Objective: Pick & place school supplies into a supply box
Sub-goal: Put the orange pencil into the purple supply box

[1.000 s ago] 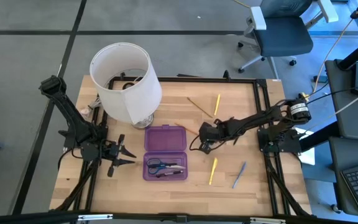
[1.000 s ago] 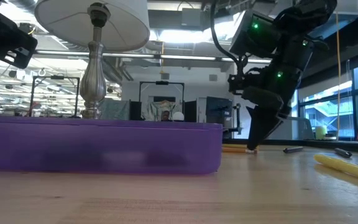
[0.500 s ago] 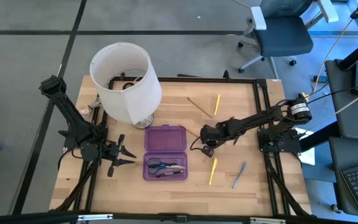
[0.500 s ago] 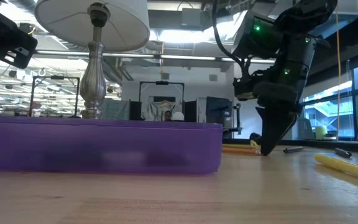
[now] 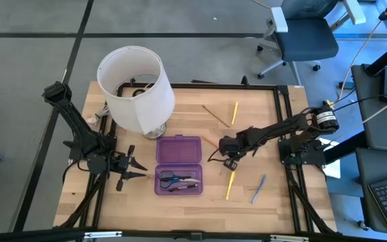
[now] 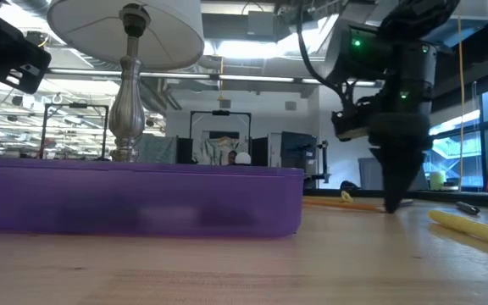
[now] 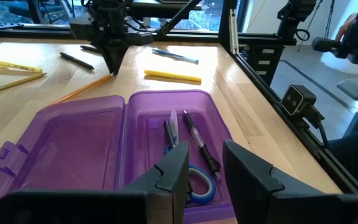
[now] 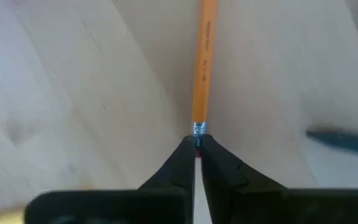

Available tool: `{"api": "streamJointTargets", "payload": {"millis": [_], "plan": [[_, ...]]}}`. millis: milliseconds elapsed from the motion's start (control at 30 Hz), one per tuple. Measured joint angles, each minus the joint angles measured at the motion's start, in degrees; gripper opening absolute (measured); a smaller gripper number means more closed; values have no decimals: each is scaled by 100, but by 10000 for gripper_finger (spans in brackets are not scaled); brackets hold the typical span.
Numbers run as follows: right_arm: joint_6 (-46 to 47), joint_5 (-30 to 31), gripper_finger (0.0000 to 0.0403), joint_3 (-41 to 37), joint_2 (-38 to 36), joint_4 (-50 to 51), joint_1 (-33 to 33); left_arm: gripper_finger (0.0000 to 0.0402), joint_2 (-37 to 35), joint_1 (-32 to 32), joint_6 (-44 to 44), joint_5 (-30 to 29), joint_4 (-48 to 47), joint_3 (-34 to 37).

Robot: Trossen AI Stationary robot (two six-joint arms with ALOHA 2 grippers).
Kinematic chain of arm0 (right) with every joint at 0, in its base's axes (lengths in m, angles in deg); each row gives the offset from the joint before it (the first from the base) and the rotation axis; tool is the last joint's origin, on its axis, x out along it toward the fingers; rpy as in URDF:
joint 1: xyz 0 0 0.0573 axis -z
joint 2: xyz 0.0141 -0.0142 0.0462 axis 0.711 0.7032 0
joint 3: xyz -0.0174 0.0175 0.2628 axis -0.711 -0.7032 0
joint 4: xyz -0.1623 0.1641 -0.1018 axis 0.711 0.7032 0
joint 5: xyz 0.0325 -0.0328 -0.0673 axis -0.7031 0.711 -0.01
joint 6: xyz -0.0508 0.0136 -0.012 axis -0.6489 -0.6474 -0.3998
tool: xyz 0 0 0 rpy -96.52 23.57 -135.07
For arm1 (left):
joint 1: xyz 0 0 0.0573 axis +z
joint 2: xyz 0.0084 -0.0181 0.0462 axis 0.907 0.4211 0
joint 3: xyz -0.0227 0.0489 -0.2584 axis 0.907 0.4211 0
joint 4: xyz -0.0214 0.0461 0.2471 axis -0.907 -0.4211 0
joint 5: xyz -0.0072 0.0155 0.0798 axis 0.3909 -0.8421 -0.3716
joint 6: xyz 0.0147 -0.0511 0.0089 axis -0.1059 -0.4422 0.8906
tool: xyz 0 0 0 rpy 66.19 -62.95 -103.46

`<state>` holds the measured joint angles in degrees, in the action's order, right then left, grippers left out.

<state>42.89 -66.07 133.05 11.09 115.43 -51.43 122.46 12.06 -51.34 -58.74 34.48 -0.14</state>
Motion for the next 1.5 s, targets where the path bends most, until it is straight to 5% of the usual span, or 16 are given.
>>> {"api": "streamJointTargets", "payload": {"millis": [400, 633, 933, 1100, 1500], "plan": [[91, 22, 23, -2, 2, 666, -536, 92, 0, 0, 9, 0, 0, 0], [142, 39, 59, -13, 15, 636, -627, 93, 0, -1, 11, 0, 0, 0], [-853, 137, 77, -15, 17, 593, -633, 93, 0, 0, 11, -2, 0, 0], [-631, 211, 77, -26, 17, 518, -639, 91, 0, 0, 11, -2, 0, 0], [-584, 199, 15, -26, 13, 472, -638, 95, 0, -1, 11, -2, 0, 0]]}}
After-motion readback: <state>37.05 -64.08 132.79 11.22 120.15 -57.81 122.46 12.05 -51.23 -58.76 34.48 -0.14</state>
